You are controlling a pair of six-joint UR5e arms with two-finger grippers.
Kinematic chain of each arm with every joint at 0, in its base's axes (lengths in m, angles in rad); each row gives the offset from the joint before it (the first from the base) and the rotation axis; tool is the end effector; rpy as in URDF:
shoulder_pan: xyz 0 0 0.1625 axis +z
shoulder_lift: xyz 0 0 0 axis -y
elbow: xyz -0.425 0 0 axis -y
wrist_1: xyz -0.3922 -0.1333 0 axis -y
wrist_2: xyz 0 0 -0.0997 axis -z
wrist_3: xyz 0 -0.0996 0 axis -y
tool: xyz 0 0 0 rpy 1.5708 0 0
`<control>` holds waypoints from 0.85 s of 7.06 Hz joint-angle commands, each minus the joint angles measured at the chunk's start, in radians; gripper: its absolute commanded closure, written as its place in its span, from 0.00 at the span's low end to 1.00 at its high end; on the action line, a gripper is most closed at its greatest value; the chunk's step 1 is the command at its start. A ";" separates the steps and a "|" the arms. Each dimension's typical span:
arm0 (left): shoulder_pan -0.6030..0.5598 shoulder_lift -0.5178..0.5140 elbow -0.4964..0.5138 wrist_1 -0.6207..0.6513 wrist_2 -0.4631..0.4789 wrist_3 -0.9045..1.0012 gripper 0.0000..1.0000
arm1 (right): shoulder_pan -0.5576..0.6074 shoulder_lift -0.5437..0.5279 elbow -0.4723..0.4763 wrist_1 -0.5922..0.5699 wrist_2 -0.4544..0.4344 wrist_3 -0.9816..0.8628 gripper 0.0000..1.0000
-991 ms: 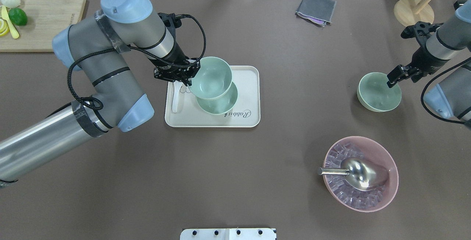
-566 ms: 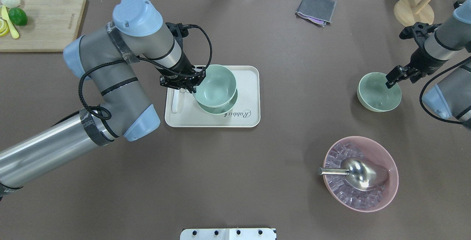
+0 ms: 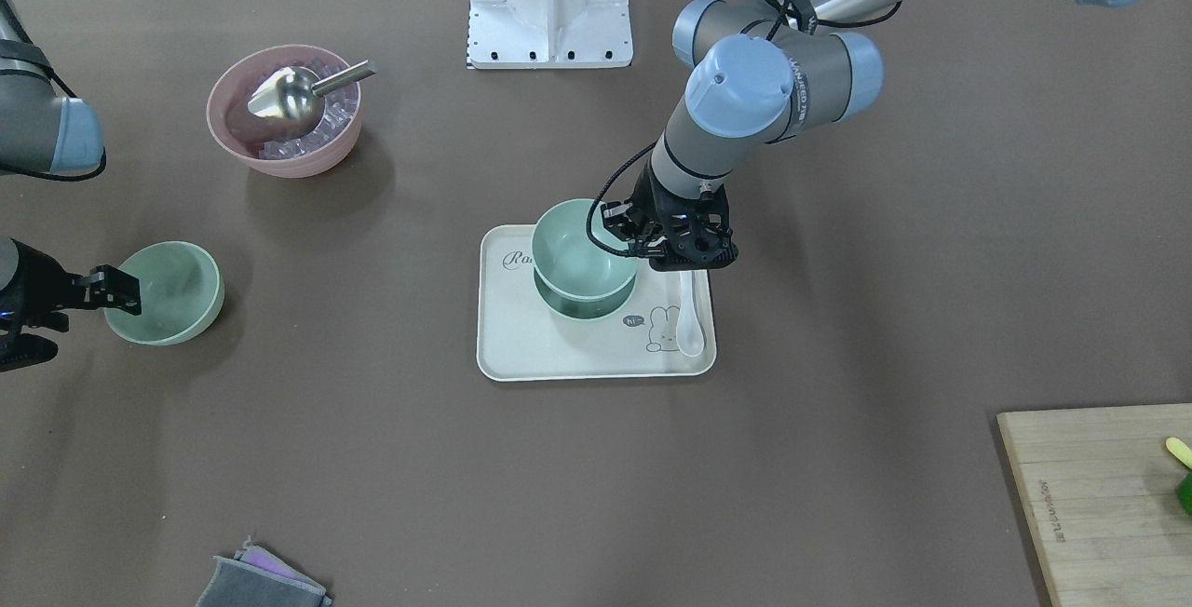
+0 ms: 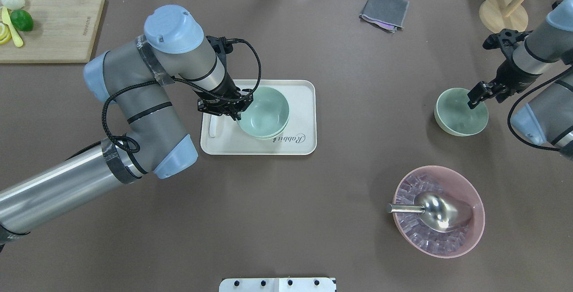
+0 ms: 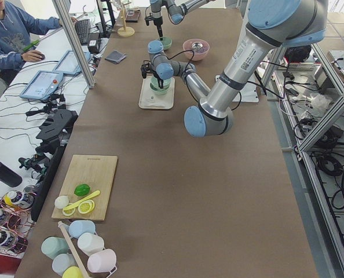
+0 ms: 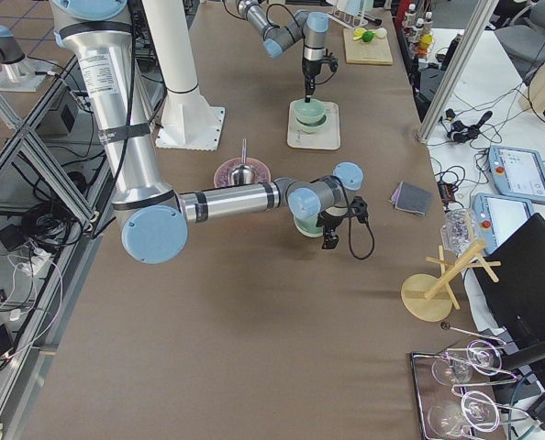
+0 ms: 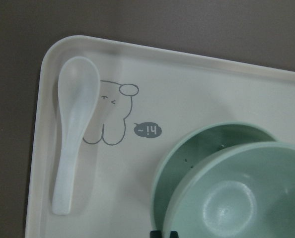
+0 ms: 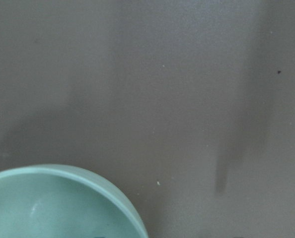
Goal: Stack green bowls together
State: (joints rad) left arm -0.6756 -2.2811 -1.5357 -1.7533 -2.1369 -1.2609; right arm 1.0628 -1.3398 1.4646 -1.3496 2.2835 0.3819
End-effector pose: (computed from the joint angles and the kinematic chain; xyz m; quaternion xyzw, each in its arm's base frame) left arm 0.5057 -0.5076 0.2192 -0.0349 0.4719 -0.0446 0.8798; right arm -0.2351 -0.5625 0.5645 -0.0023 -0.3796 -0.1181 0.9176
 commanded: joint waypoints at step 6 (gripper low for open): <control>0.002 -0.003 0.038 -0.081 0.000 -0.003 0.36 | -0.001 0.005 -0.003 0.000 0.005 0.002 1.00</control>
State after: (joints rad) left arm -0.6740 -2.2844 -1.5089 -1.7999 -2.1368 -1.2639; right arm 1.0616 -1.3381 1.4619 -1.3502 2.2884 0.3830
